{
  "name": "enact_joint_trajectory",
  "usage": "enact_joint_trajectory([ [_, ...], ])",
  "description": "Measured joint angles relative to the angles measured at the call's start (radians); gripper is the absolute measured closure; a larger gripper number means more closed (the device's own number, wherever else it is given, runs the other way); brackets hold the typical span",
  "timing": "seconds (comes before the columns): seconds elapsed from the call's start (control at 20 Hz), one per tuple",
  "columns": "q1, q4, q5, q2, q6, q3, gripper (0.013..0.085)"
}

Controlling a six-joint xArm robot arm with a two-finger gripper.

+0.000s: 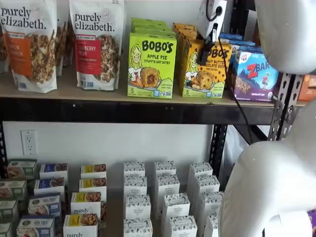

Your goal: Pick up the orange box on the top shelf, the fifth box from the left

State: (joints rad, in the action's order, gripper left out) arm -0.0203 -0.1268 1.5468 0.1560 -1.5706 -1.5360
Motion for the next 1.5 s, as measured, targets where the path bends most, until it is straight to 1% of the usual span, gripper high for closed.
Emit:
enact_joint_trajectory([
  [0.05,-0.001,-0.001,0.0,0.0,0.0,0.0,0.069],
  [0.1,-0.001,-0.002,0.0,0.0,-0.001,0.0,0.073],
  [0.15,-0.001,-0.002,0.001,0.0,-0.001,-0.001,0.073],
  [0.2,-0.002,-0.002,0.002,0.0,-0.001,-0.001,0.077],
  [0.25,-0.002,-0.003,0.002,0.001,-0.002,-0.002,0.077],
  [0.3,-0.003,-0.003,0.003,0.001,-0.002,-0.002,0.081],
  [0.55,0.001,0.009,0.012,-0.002,0.001,-0.008,0.081],
  [0.75,0.002,0.011,0.021,0.002,0.002,-0.011,0.081],
  [0.95,0.013,0.036,0.029,0.022,0.01,0.0,0.081],
  [1.1,0.021,0.044,0.034,0.052,0.018,0.015,0.081],
  [1.5,0.036,0.048,0.113,0.116,0.037,0.018,0.081],
])
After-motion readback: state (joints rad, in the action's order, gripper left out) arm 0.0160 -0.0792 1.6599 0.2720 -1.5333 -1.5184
